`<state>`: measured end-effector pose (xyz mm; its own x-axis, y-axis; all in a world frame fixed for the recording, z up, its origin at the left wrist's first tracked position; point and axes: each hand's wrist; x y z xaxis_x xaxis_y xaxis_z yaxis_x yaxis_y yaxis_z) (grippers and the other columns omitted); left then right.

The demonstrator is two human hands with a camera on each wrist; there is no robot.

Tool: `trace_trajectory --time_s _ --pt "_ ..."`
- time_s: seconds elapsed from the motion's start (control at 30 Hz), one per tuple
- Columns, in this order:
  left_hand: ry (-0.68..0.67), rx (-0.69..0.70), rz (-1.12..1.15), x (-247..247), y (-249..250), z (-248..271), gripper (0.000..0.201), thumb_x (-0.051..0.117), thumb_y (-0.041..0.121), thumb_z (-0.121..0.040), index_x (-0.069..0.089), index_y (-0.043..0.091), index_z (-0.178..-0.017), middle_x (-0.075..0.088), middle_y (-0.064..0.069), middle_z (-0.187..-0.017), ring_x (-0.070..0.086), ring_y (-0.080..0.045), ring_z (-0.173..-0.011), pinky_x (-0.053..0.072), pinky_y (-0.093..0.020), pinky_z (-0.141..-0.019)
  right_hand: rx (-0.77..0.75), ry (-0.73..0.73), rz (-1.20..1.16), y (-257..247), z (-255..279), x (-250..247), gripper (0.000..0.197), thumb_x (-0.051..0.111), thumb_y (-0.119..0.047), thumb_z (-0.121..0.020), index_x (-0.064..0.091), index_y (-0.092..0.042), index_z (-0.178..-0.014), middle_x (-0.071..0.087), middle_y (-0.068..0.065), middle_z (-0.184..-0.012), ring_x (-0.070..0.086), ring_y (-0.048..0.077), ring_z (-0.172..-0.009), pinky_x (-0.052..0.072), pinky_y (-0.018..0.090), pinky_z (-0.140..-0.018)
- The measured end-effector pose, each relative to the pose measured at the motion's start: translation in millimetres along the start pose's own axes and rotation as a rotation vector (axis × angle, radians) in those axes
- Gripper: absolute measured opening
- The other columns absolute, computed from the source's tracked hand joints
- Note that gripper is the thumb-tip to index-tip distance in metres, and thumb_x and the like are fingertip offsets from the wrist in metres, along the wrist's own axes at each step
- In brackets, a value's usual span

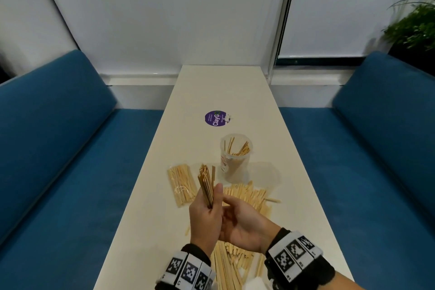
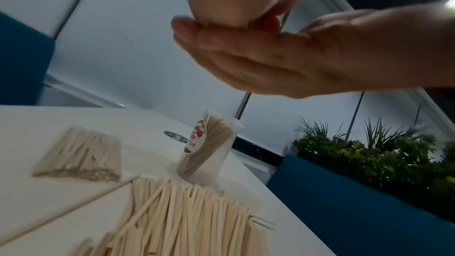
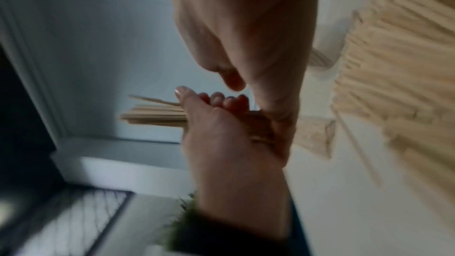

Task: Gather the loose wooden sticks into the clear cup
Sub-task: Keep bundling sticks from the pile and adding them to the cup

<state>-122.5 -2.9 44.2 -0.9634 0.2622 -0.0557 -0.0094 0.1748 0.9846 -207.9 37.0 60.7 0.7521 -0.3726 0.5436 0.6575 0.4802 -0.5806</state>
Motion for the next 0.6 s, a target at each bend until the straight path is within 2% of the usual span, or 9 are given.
trace_trajectory --time_s 0.07,0.13,0.2,0.27,0.3,0.37,0.47,0.53,0.6 --pt "-0.046 -0.051 -0.014 -2 -2 1 0.021 0.049 0.033 -0.089 0.053 0.023 -0.070 0.059 0.004 -0.059 0.058 -0.005 -0.056 0.047 -0.012 -0.054 -0.070 0.087 0.277 4 -1 -2 0.052 0.033 -0.048 -0.097 0.063 -0.010 -0.114 0.066 0.003 -0.091 0.064 0.016 -0.085 0.052 0.029 -0.077" --pt "-0.106 -0.090 -0.026 -6 -6 1 0.023 0.047 0.041 -0.086 0.053 0.026 -0.069 0.054 0.008 -0.048 0.052 -0.004 -0.047 0.042 -0.014 -0.050 -0.219 0.182 0.583 4 -1 -7 0.064 0.027 -0.065 -0.089 0.053 -0.021 -0.128 0.058 -0.005 -0.117 0.055 0.011 -0.106 0.045 0.028 -0.091" --pt "-0.220 -0.130 -0.046 -10 -10 2 0.025 0.045 0.047 -0.084 0.057 0.027 -0.076 0.048 0.003 -0.046 0.045 -0.011 -0.045 0.036 -0.016 -0.050 -0.448 0.216 0.728 -2 2 -8 0.062 0.033 -0.068 -0.080 0.050 -0.030 -0.126 0.050 -0.006 -0.126 0.049 0.005 -0.110 0.043 0.021 -0.092" --pt "-0.372 -0.181 -0.075 -12 -16 4 0.022 0.046 0.036 -0.092 0.060 0.020 -0.090 0.049 -0.013 -0.060 0.047 -0.018 -0.046 0.034 -0.015 -0.048 -0.600 0.249 0.888 -13 5 -8 0.046 0.049 -0.064 -0.075 0.056 -0.035 -0.110 0.056 -0.003 -0.113 0.053 0.004 -0.092 0.044 0.015 -0.080" --pt "-0.432 -0.201 -0.115 -13 -20 5 0.020 0.047 0.030 -0.094 0.060 0.016 -0.089 0.046 -0.014 -0.060 0.046 -0.013 -0.043 0.033 -0.017 -0.047 -0.629 0.264 0.960 -18 5 -9 0.040 0.059 -0.061 -0.073 0.061 -0.031 -0.100 0.061 -0.001 -0.103 0.056 0.006 -0.083 0.046 0.015 -0.073" --pt "-0.507 -0.219 -0.213 -15 -24 5 0.018 0.050 0.026 -0.094 0.055 0.022 -0.077 0.044 -0.001 -0.053 0.038 -0.006 -0.043 0.033 -0.024 -0.050 -0.631 0.273 1.031 -24 2 -10 0.037 0.068 -0.051 -0.076 0.062 -0.015 -0.084 0.066 0.002 -0.080 0.060 0.010 -0.066 0.048 0.020 -0.062" --pt "-0.555 -0.245 -0.260 -16 -25 2 0.020 0.051 0.022 -0.093 0.052 0.029 -0.075 0.049 0.007 -0.058 0.040 -0.003 -0.043 0.036 -0.022 -0.050 -0.543 0.249 1.042 -28 -5 -12 0.030 0.064 -0.035 -0.086 0.053 -0.011 -0.072 0.056 0.000 -0.055 0.049 0.004 -0.040 0.042 0.019 -0.045" --pt "-0.561 -0.248 -0.252 -17 -25 1 0.017 0.053 0.023 -0.092 0.054 0.030 -0.077 0.051 0.007 -0.059 0.042 -0.001 -0.043 0.039 -0.021 -0.049 -0.523 0.213 1.039 -31 -10 -12 0.026 0.062 -0.029 -0.088 0.051 -0.012 -0.072 0.055 0.001 -0.051 0.046 0.004 -0.034 0.039 0.018 -0.041" --pt "-0.531 -0.255 -0.243 -20 -24 -2 0.005 0.057 0.027 -0.090 0.057 0.030 -0.085 0.057 0.006 -0.065 0.050 -0.004 -0.050 0.047 -0.026 -0.055 -0.525 0.174 1.015 -36 -14 -8 0.023 0.060 -0.025 -0.090 0.053 -0.011 -0.073 0.055 0.001 -0.049 0.046 0.004 -0.031 0.038 0.017 -0.039"
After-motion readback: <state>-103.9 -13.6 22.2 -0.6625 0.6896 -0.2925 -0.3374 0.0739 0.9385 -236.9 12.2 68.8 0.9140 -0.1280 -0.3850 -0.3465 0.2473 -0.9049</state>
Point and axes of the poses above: each hand's wrist, its own z-axis away from the middle knuckle, its own x-axis out of the palm, y = z × x
